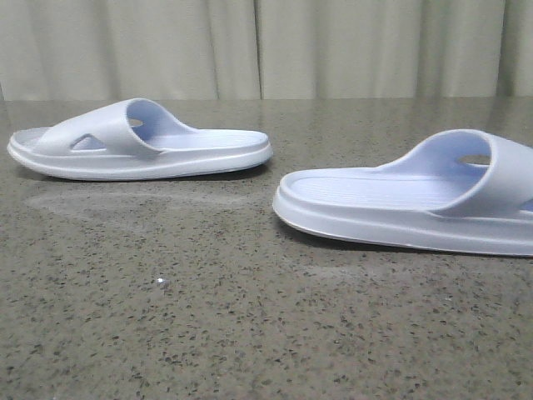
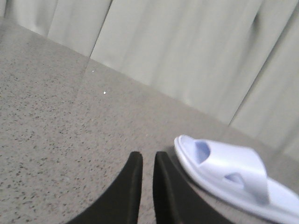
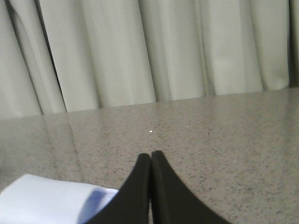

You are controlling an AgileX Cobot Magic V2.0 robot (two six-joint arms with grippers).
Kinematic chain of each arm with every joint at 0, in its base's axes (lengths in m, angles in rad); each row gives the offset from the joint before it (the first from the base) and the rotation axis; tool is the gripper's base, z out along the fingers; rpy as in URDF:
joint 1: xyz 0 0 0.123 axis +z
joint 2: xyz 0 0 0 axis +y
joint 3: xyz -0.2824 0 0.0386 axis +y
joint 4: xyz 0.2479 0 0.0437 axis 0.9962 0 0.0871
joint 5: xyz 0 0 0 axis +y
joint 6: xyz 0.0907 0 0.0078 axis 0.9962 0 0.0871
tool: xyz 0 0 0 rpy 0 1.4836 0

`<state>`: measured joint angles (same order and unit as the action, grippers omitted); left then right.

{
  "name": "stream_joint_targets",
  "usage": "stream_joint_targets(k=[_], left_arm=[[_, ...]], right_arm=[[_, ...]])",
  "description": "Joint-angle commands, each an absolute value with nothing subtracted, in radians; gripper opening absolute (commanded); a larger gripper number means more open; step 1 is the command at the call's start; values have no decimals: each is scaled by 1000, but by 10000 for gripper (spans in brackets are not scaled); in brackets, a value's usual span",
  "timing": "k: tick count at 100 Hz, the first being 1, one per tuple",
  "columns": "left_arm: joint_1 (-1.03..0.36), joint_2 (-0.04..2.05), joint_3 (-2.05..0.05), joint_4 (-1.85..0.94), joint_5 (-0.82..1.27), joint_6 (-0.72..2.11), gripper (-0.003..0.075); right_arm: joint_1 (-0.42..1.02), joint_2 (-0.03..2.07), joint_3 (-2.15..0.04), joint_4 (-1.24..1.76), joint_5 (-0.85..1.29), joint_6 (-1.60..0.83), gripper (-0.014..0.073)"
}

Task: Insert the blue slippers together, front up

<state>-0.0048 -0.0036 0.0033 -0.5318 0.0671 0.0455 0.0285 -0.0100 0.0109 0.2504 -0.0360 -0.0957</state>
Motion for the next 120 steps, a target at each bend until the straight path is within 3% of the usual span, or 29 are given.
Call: stream_joint_targets(k=[1, 30, 66, 90, 98, 106, 120], left_arm=[[-3, -31, 11, -672, -74, 38, 15], [-3, 43, -65, -639, 28, 38, 15], [-3, 523, -412, -369, 300, 38, 15], [-3, 691, -521, -371, 439, 59, 16], [-3, 720, -534, -376, 458, 90, 17], [-3, 741, -541, -411, 467, 132, 27], [-3, 767, -541, -539, 477, 249, 143]], right_arm=[[22, -32, 31, 468, -121, -93, -89], [22, 32, -45, 586, 16, -97, -78], [22, 561, -342, 465, 238, -120, -78], [22, 718, -470, 413, 452, -120, -71], [22, 725, -497, 406, 477, -120, -12], [22, 725, -533, 396, 498, -122, 103], [22, 725, -582, 376, 530, -122, 220]])
